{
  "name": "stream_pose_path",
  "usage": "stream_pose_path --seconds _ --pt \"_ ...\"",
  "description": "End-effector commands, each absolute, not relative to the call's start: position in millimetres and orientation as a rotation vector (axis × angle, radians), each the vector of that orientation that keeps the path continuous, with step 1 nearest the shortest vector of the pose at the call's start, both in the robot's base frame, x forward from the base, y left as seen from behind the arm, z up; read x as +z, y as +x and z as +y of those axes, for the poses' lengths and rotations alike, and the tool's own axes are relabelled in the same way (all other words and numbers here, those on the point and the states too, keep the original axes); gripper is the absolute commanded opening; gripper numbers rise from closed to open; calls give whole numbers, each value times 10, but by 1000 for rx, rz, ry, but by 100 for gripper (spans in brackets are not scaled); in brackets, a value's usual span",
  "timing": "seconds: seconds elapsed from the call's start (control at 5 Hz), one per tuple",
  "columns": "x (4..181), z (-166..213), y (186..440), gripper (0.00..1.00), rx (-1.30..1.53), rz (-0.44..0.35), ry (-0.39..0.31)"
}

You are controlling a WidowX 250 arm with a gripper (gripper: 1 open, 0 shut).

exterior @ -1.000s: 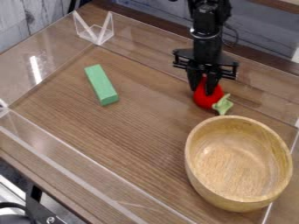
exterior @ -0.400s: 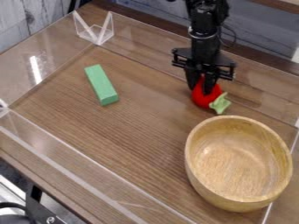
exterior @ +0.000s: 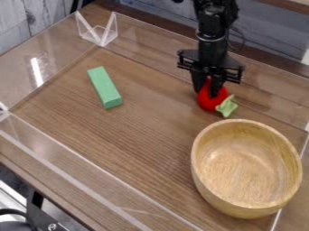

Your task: Move the red object to the right side of the table

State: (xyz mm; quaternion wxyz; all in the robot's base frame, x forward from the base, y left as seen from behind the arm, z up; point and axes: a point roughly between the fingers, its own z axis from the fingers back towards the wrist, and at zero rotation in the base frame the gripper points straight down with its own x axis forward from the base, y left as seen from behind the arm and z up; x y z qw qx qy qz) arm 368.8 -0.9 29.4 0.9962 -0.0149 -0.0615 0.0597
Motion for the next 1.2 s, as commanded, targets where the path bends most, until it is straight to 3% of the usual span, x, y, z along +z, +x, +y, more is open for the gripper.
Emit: stream_pose_path --seconds 0.0,0.6,0.8,1.0 --pt "292 -48 3681 0 131 -136 -16" --pt "368 -90 3678 0 70 -137 -20" --pt "328 -40 3630 100 83 -124 -7" --pt "294 -41 3578 100 61 -112 5"
